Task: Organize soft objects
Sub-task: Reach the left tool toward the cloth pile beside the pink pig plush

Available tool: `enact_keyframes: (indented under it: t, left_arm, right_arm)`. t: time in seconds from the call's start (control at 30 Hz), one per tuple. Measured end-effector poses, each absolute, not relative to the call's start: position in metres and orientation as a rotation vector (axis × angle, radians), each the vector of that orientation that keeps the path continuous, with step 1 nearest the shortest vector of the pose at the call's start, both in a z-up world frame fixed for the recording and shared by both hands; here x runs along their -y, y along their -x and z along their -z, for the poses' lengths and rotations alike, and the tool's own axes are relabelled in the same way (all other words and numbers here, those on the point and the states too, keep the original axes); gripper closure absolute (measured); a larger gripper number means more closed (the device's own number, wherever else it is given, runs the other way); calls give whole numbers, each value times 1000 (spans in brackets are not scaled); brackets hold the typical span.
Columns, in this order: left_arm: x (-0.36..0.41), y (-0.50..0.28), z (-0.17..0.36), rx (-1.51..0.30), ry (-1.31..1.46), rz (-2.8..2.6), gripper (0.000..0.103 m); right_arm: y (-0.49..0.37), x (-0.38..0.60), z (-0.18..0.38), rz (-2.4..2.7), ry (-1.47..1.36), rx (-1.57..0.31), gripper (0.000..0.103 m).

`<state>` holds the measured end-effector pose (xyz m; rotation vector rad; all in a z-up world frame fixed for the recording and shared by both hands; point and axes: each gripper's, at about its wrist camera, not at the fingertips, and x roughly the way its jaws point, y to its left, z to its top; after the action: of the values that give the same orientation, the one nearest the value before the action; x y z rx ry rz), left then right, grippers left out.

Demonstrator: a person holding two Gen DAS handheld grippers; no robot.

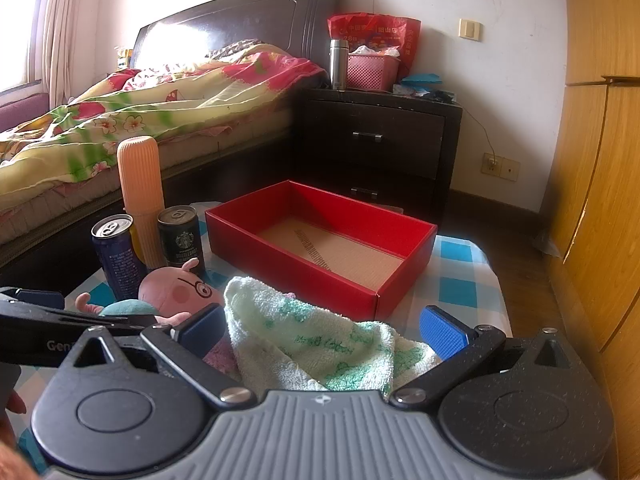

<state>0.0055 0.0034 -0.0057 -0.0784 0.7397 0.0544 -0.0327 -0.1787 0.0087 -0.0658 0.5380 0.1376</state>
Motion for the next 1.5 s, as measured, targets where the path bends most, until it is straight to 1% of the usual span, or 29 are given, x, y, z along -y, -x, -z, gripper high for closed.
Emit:
enact_keyframes:
  t: [0.67,1.5]
  left_arm:
    - [1,-4,7,-732,59,-54,5]
    - [-9,-1,14,-769,81,-54,5]
  right_arm:
    - [32,181,-8,-137,64,-542,18]
    - [31,190,-2,-102,60,-562,18]
